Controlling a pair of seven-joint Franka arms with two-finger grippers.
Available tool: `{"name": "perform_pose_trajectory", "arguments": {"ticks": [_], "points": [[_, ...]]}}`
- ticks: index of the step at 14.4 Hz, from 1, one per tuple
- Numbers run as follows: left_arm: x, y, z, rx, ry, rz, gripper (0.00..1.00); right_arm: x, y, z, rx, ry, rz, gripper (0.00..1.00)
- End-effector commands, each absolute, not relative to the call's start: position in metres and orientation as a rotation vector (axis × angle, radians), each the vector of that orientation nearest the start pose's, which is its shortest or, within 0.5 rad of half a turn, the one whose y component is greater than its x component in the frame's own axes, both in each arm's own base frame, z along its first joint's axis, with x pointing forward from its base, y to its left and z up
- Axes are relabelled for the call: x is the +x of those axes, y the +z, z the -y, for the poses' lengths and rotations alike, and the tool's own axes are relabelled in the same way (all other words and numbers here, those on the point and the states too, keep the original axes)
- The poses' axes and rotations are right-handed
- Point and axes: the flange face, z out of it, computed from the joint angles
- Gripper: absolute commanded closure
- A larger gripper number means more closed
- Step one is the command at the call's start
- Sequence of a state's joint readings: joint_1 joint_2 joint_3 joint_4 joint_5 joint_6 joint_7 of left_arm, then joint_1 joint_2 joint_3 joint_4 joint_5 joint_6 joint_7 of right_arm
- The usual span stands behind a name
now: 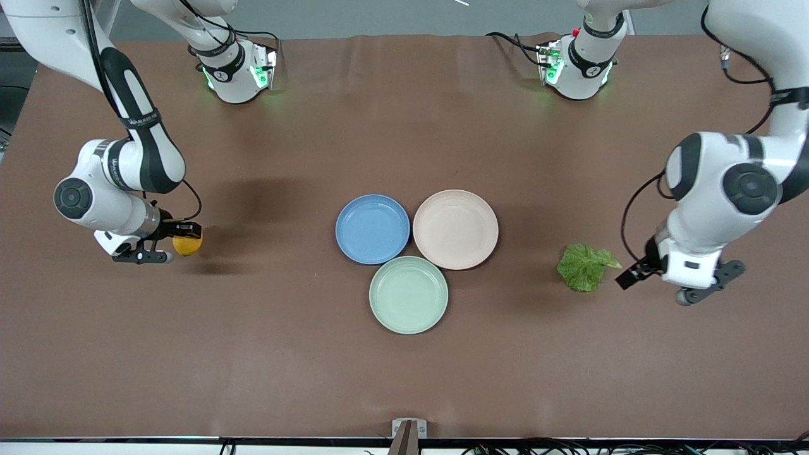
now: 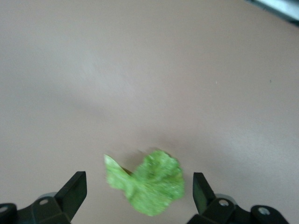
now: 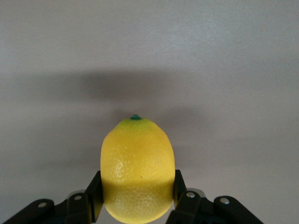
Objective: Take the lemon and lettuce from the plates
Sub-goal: 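Open the right gripper to drop the lemon while the left releases lettuce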
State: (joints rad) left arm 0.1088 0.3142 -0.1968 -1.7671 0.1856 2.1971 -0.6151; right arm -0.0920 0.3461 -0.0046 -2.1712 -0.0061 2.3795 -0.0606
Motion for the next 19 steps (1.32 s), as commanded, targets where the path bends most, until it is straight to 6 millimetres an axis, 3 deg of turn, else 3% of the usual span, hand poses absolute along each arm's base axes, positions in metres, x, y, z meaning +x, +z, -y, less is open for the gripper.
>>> {"name": "perform_pose_trajectory", "arguments": {"ticks": [1, 4, 5, 6, 7, 8, 11, 13, 16, 19], "points": [[0.653, 0.462, 0.029, -3.005, -0.248, 0.491, 0.00, 0.540, 0.206, 0.060, -3.128, 0.219, -0.043, 0.78], [0.642, 0.521, 0.022, -2.998, -0.139, 0.398, 0.00, 0.535, 0.197, 0.061, -3.129, 0.199, -0.048, 0.73], [0.637, 0.542, 0.021, -2.992, -0.135, 0.400, 0.00, 0.535, 0.196, 0.062, -3.129, 0.204, -0.050, 0.54], [0.631, 0.556, 0.022, -2.988, -0.124, 0.399, 0.00, 0.536, 0.198, 0.063, -3.128, 0.209, -0.053, 0.15], [0.624, 0.573, 0.023, -2.985, -0.147, 0.399, 0.00, 0.537, 0.205, 0.062, -3.129, 0.204, -0.050, 0.00], [0.619, 0.584, 0.028, -2.988, -0.170, 0.391, 0.00, 0.539, 0.218, 0.061, -3.130, 0.202, -0.051, 0.00], [0.593, 0.614, 0.031, -3.048, -0.111, 0.284, 0.00, 0.560, 0.301, 0.057, -3.129, 0.221, -0.041, 0.00], [0.578, 0.626, 0.019, -3.080, -0.056, 0.217, 0.00, 0.568, 0.359, 0.054, -3.125, 0.247, -0.034, 0.00], [0.552, 0.645, 0.027, -3.100, -0.012, 0.191, 0.00, 0.562, 0.442, 0.045, -3.129, 0.212, -0.015, 0.00], [0.515, 0.647, 0.050, -3.091, 0.030, 0.158, 0.00, 0.547, 0.494, 0.042, -3.132, 0.202, -0.014, 0.00]]}}
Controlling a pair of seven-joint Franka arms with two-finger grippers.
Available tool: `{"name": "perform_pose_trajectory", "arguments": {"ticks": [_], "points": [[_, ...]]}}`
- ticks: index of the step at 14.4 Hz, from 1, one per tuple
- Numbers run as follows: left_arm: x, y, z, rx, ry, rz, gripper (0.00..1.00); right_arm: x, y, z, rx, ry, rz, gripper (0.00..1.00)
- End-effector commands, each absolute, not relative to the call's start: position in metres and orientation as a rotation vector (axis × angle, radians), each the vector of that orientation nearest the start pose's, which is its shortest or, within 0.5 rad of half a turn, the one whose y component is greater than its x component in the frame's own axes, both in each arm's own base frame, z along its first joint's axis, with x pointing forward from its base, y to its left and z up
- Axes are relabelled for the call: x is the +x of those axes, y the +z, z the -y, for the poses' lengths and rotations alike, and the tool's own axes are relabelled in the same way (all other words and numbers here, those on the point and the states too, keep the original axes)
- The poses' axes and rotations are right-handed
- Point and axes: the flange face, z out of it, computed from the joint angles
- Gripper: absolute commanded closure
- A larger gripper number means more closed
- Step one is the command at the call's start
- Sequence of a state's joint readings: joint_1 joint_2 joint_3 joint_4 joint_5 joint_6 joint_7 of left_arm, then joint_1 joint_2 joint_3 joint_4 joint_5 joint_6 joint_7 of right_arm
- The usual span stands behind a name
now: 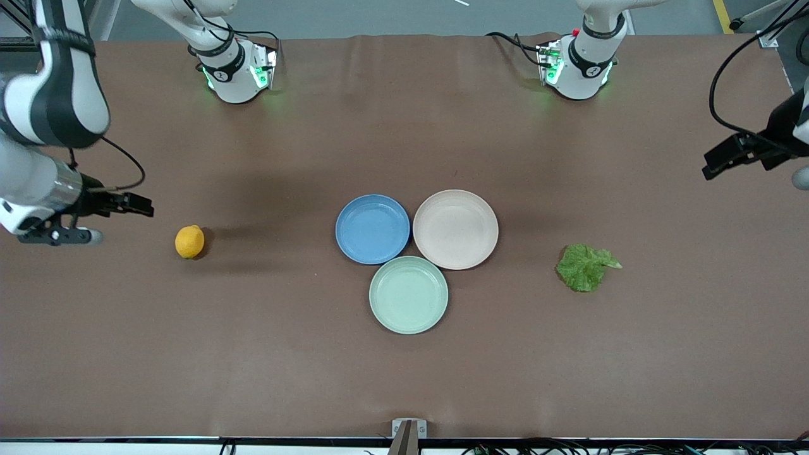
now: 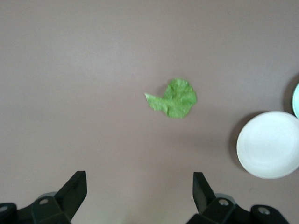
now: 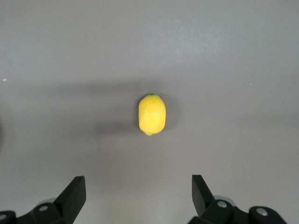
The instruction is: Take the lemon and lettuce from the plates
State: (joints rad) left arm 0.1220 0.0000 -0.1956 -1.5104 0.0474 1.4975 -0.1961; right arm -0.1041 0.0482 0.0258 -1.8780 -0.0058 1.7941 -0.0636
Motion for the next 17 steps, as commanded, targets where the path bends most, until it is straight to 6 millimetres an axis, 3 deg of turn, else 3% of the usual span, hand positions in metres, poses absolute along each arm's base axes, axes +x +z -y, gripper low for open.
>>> {"name": "perform_pose_trajectory", "arguments": {"ticks": [1, 3, 6, 10, 14, 17], "points": [[0.510, 0.642, 0.046, -3.093, 0.043, 0.170, 0.00, 0.546, 0.507, 0.039, -3.129, 0.219, -0.008, 0.00], [0.498, 0.639, 0.050, -3.136, 0.061, 0.179, 0.00, 0.544, 0.533, 0.032, -3.126, 0.240, 0.010, 0.00], [0.495, 0.628, 0.065, -3.138, 0.010, 0.151, 0.00, 0.547, 0.575, 0.018, -3.133, 0.200, 0.031, 0.00], [0.511, 0.631, 0.061, -3.147, -0.023, 0.126, 0.00, 0.545, 0.584, -0.009, -3.105, 0.195, 0.049, 0.00], [0.522, 0.631, 0.059, -3.149, -0.023, 0.141, 0.00, 0.547, 0.613, -0.005, -3.099, 0.144, 0.055, 0.00], [0.516, 0.628, 0.059, -3.136, 0.047, 0.145, 0.00, 0.549, 0.642, 0.002, -3.119, 0.047, 0.043, 0.00]]}}
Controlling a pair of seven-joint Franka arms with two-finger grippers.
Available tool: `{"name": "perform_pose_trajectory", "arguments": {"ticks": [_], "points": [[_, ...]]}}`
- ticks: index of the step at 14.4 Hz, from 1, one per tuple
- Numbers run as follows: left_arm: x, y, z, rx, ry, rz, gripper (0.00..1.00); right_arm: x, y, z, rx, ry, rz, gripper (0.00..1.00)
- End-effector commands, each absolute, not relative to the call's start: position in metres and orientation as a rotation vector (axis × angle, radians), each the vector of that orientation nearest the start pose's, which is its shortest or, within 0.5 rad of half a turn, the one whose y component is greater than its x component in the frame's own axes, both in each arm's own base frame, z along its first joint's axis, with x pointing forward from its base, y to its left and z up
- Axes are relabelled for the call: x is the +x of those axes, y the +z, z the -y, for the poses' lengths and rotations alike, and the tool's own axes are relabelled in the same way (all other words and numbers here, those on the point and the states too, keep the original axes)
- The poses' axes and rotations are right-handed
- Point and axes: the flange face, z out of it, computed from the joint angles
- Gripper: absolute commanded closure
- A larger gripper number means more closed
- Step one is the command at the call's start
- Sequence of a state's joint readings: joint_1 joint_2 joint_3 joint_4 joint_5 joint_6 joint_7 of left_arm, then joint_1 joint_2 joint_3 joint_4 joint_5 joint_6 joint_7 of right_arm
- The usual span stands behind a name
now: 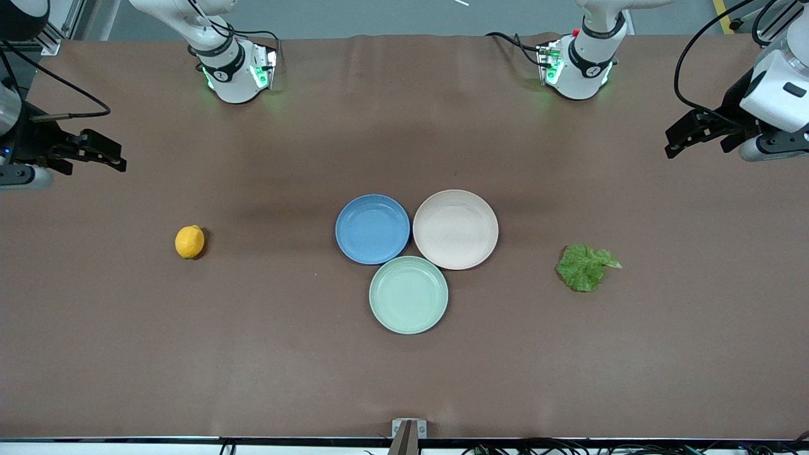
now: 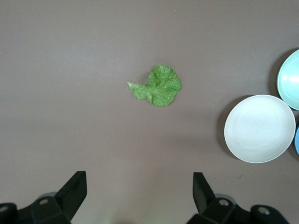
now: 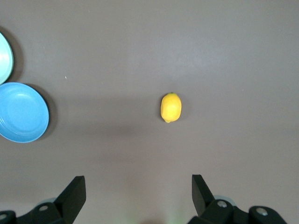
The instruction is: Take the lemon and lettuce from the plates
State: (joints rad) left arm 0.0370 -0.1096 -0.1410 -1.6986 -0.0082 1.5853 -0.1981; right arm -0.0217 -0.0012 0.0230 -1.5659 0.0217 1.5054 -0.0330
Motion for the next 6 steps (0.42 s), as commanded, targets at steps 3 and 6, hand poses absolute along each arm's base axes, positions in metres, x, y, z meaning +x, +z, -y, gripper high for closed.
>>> {"name": "perform_pose_trajectory", "arguments": {"ticks": [3, 6], "points": [[0.5153, 0.6286, 0.0560, -3.094, 0.042, 0.145, 0.00, 0.5491, 0.6556, 0.0039, -3.123, -0.005, 0.036, 0.00], [0.5153, 0.6286, 0.0560, -3.094, 0.042, 0.140, 0.00, 0.5495, 0.6582, 0.0039, -3.123, -0.020, 0.038, 0.00]]}}
